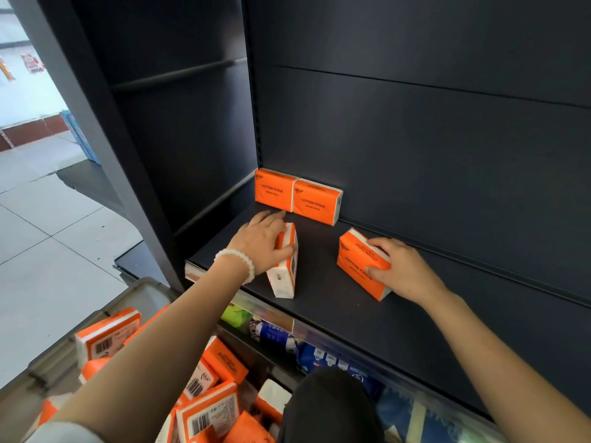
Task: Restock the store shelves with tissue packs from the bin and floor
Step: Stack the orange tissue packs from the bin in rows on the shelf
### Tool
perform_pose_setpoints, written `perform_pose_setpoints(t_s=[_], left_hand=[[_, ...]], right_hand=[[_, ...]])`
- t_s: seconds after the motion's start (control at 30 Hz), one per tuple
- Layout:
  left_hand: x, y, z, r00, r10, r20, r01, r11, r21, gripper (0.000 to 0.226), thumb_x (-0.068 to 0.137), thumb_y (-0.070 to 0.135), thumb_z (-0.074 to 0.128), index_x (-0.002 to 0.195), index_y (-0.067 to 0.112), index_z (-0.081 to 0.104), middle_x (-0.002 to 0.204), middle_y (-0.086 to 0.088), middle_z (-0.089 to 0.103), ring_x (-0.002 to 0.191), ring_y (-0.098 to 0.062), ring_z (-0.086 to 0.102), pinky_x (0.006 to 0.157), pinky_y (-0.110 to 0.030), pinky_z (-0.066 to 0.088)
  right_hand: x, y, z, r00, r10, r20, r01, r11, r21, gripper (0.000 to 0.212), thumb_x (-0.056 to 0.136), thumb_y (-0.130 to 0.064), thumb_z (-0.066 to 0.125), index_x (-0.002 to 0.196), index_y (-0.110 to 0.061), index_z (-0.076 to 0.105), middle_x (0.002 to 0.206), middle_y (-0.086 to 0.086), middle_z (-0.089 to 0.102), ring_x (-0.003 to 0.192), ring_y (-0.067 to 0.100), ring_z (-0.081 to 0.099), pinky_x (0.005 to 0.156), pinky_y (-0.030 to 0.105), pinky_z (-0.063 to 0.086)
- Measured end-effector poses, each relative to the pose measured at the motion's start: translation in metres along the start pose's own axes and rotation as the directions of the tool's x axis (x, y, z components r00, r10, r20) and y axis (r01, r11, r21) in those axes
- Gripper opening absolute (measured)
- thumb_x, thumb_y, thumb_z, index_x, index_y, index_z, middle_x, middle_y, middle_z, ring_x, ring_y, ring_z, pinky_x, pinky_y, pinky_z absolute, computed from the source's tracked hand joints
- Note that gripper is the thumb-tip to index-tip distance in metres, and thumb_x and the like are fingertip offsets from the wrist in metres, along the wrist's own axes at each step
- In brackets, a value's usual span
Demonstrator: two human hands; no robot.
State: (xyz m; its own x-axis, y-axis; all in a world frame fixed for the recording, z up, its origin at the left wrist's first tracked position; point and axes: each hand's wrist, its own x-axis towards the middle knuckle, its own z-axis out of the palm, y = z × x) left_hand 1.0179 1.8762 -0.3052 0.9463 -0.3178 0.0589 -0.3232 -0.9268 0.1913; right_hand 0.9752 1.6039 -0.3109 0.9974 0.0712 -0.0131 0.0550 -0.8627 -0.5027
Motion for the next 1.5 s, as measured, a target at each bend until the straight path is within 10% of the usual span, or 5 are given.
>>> perform_pose_setpoints(t_s=[0.43, 0.73, 1.0, 1.27, 1.5], left_hand=[[0.003, 0.033, 0.023, 0.940, -0.286, -0.188, 0.300, 0.952, 0.055, 0.066, 0.084, 0.071, 0.026, 0.122, 0.022, 0.047, 0.124, -0.003, 0.049, 0.115, -0.027, 0.042, 0.090, -0.041, 0.037], [0.010, 0.024, 0.037, 0.971, -0.103, -0.218, 0.025, 0.942, -0.334, 0.059, 0.089, 0.058, 0.025, 0.105, 0.022, 0.068, 0.136, 0.006, 0.049, 0.138, -0.012, 0.025, 0.112, -0.042, 0.015], [0.021, 0.045, 0.037, 0.898, -0.358, -0.255, 0.379, 0.925, 0.035, 0.067, 0.092, 0.061, 0.013, 0.106, 0.024, 0.067, 0.116, 0.000, 0.056, 0.114, -0.023, 0.044, 0.096, -0.047, 0.028], [0.018, 0.006, 0.021, 0.989, 0.092, -0.117, -0.105, 0.988, -0.116, 0.059, 0.089, 0.064, 0.024, 0.124, 0.026, 0.053, 0.130, 0.004, 0.051, 0.129, -0.017, 0.038, 0.111, -0.042, 0.019], [0.010, -0.015, 0.006, 0.973, 0.228, -0.021, -0.229, 0.971, -0.062, 0.055, 0.081, 0.053, 0.063, 0.129, 0.029, 0.053, 0.131, 0.004, 0.052, 0.126, -0.018, 0.042, 0.105, -0.040, 0.035]], right_hand=[[0.004, 0.003, 0.003, 0.999, 0.000, -0.033, 0.000, 1.000, 0.015, 0.056, 0.083, -0.030, 0.066, 0.135, -0.027, 0.044, 0.131, -0.002, 0.049, 0.111, 0.016, 0.052, 0.089, 0.034, 0.047], [0.002, 0.001, 0.003, 0.999, 0.006, -0.036, -0.005, 1.000, 0.022, 0.056, 0.084, -0.031, 0.065, 0.136, -0.026, 0.044, 0.130, -0.002, 0.049, 0.111, 0.015, 0.052, 0.090, 0.034, 0.048], [0.001, -0.002, 0.001, 1.000, 0.006, -0.006, -0.007, 1.000, -0.022, 0.058, 0.087, -0.032, 0.064, 0.139, -0.027, 0.039, 0.135, -0.001, 0.045, 0.116, 0.015, 0.050, 0.090, 0.034, 0.050], [0.003, 0.000, 0.000, 1.000, -0.004, -0.013, 0.004, 1.000, -0.010, 0.055, 0.086, -0.029, 0.064, 0.137, -0.026, 0.042, 0.133, 0.000, 0.048, 0.115, 0.016, 0.051, 0.092, 0.035, 0.048], [0.007, -0.003, 0.001, 1.000, 0.002, -0.030, -0.003, 1.000, -0.022, 0.054, 0.085, -0.028, 0.064, 0.135, -0.026, 0.044, 0.128, -0.001, 0.050, 0.111, 0.016, 0.052, 0.087, 0.033, 0.047]])
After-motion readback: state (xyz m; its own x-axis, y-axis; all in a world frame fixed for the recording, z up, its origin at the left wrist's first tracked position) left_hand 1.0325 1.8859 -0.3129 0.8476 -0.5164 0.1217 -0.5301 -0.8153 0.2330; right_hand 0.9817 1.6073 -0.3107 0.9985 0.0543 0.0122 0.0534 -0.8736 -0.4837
